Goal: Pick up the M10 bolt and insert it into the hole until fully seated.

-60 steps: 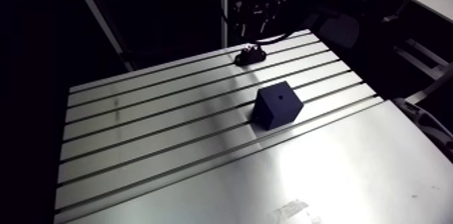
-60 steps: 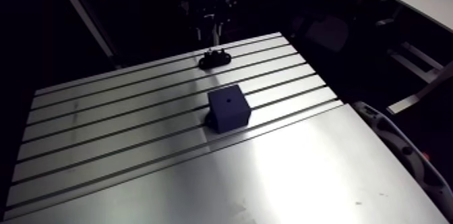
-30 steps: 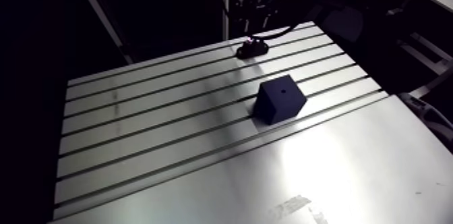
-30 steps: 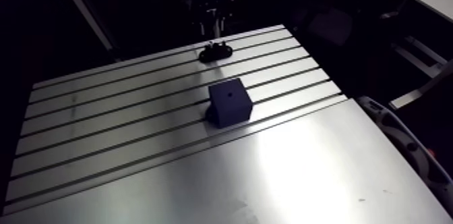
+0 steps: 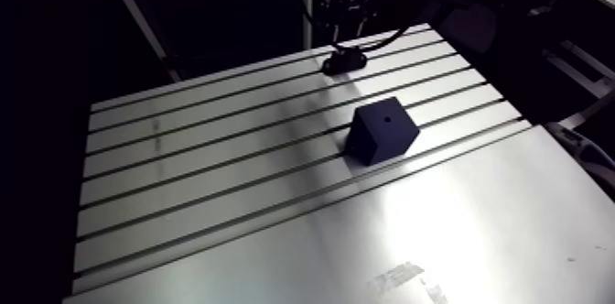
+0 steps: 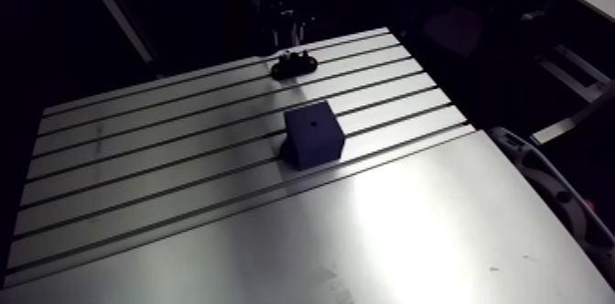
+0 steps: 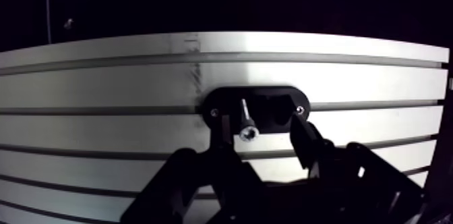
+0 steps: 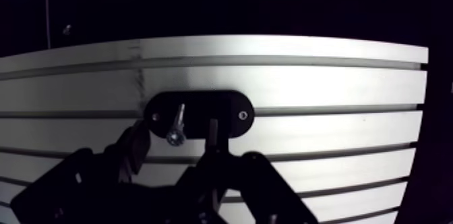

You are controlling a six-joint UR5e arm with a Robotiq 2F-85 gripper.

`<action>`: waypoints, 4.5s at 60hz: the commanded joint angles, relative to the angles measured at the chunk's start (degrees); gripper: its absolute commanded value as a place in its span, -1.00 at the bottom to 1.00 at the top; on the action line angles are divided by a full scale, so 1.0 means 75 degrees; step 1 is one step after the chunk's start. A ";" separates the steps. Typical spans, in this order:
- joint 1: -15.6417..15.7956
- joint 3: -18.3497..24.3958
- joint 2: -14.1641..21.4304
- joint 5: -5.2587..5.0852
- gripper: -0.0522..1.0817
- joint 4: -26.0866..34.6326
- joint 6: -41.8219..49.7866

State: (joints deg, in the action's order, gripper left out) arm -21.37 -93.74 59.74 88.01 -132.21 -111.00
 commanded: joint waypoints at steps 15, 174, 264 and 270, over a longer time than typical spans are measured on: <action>0.0001 -0.0012 -0.0120 -0.0021 -0.10 -0.0005 0.0016; 0.0024 -0.0070 -0.0261 -0.0033 0.57 0.0101 0.0098; 0.0025 0.1103 0.1080 -0.0045 0.99 0.2781 0.0335; 0.0013 0.1456 0.1098 -0.0013 0.99 0.3805 0.0367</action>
State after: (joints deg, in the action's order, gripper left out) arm -21.00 -87.42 66.71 87.59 -116.13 -109.39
